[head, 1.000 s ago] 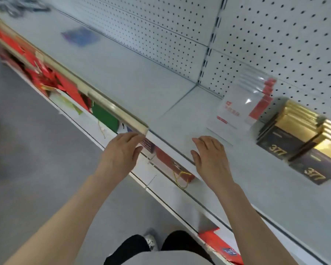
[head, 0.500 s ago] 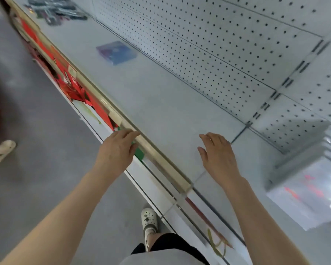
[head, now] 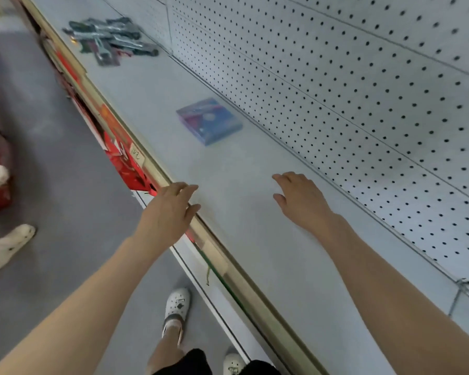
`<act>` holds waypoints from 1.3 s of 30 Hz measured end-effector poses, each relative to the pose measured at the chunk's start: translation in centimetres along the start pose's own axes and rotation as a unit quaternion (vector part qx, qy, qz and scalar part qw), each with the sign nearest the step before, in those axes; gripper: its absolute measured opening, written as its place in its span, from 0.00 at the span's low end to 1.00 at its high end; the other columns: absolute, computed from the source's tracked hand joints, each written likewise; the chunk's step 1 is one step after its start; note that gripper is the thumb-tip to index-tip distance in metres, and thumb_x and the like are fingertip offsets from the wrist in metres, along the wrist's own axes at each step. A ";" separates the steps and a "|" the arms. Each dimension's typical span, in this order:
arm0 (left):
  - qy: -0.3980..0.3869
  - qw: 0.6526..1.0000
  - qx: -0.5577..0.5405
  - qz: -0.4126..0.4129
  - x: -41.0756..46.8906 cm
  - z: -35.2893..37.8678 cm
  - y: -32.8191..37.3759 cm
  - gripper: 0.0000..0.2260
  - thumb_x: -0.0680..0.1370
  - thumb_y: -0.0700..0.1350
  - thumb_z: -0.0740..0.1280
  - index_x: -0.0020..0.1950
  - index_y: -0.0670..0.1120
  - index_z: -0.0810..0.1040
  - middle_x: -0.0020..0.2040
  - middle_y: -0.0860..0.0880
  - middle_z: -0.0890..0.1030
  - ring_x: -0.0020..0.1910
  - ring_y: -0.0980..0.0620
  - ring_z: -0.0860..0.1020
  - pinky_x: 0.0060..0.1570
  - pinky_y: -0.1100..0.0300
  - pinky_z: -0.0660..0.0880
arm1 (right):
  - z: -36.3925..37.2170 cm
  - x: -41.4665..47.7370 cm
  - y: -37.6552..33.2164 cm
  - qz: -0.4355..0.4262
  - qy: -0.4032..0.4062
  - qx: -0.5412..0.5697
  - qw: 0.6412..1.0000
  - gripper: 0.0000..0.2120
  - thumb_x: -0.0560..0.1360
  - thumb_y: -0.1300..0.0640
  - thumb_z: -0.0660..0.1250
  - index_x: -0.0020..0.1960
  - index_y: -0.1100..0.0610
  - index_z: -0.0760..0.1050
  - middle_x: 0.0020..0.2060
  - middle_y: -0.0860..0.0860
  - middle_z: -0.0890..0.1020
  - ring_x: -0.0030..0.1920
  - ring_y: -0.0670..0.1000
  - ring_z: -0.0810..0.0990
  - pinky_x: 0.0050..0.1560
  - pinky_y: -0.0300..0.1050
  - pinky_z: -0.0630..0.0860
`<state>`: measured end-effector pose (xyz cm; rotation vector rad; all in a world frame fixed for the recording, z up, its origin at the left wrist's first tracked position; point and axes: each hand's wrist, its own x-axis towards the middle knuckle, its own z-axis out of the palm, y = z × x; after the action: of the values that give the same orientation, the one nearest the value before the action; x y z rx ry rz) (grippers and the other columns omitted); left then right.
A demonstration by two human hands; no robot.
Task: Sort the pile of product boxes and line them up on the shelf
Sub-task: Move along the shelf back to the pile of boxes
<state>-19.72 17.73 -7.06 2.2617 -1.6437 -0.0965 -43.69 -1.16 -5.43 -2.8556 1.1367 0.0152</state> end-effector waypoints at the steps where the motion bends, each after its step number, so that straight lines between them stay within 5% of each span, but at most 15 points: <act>1: -0.006 1.000 -0.002 0.005 2.0 0.0 -1.4 0.20 0.77 0.47 0.67 0.68 0.44 0.73 0.61 0.42 0.77 0.58 0.38 0.76 0.56 0.45 0.75 | 0.0 2.4 -0.4 0.005 -0.002 0.001 1.000 0.23 0.82 0.52 0.57 0.75 0.56 0.61 0.69 0.55 0.69 0.65 0.57 0.69 0.63 0.50 0.67; 12: -0.097 0.994 -0.008 0.047 19.9 1.1 -11.2 0.27 0.79 0.51 0.62 0.75 0.44 0.61 0.69 0.42 0.70 0.66 0.38 0.70 0.65 0.47 0.68 | 1.4 25.6 -5.2 0.165 0.008 0.107 0.980 0.23 0.80 0.50 0.59 0.70 0.62 0.64 0.63 0.62 0.73 0.62 0.63 0.73 0.59 0.54 0.70; 18: -0.112 0.989 0.004 0.098 23.0 2.8 -12.7 0.33 0.77 0.62 0.48 0.73 0.40 0.65 0.68 0.39 0.72 0.66 0.38 0.70 0.68 0.48 0.66 | 3.0 28.1 -6.1 0.190 0.018 0.151 0.970 0.16 0.79 0.50 0.59 0.59 0.62 0.70 0.52 0.61 0.77 0.53 0.62 0.75 0.49 0.51 0.69; 23: -0.072 0.992 -0.073 0.075 23.5 3.2 -12.1 0.33 0.75 0.64 0.55 0.63 0.36 0.72 0.57 0.39 0.77 0.59 0.38 0.75 0.64 0.47 0.70 | 3.8 25.9 -7.8 0.289 0.000 0.213 0.933 0.19 0.80 0.44 0.57 0.59 0.59 0.72 0.50 0.57 0.81 0.52 0.60 0.78 0.47 0.48 0.69; 29: -0.086 0.984 -0.120 0.104 23.0 3.8 -12.2 0.29 0.75 0.62 0.56 0.64 0.40 0.72 0.62 0.41 0.75 0.63 0.40 0.73 0.65 0.51 0.67 | 3.7 27.5 -6.5 0.290 0.044 0.193 0.936 0.26 0.80 0.45 0.59 0.72 0.59 0.62 0.67 0.59 0.68 0.66 0.61 0.67 0.65 0.52 0.64; 33: -0.094 0.981 -0.112 0.127 22.6 4.5 -12.8 0.29 0.77 0.63 0.55 0.67 0.43 0.71 0.66 0.42 0.74 0.67 0.41 0.71 0.68 0.48 0.67 | 3.5 28.3 -5.4 0.240 -0.026 0.118 0.963 0.23 0.80 0.43 0.58 0.63 0.62 0.70 0.61 0.59 0.73 0.63 0.61 0.70 0.63 0.50 0.64; 36: -0.085 0.976 -0.153 0.127 21.6 4.4 -12.9 0.28 0.77 0.59 0.59 0.71 0.43 0.68 0.67 0.42 0.74 0.68 0.41 0.71 0.68 0.50 0.66 | 1.0 26.8 -5.3 0.288 -0.014 0.213 0.934 0.20 0.76 0.42 0.65 0.54 0.59 0.71 0.48 0.55 0.77 0.49 0.57 0.76 0.46 0.47 0.68; 39: -0.113 0.959 -0.257 0.044 21.4 3.7 -12.2 0.33 0.76 0.47 0.69 0.77 0.44 0.57 0.66 0.47 0.73 0.62 0.48 0.73 0.61 0.56 0.69 | -1.4 23.2 -5.2 0.323 0.001 0.433 0.842 0.13 0.73 0.48 0.71 0.51 0.56 0.75 0.37 0.49 0.80 0.37 0.49 0.76 0.38 0.43 0.69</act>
<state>-2.51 0.20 -11.26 1.8293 -1.5902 -0.6988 -23.32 -13.41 -4.48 -1.6158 1.5306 -0.3631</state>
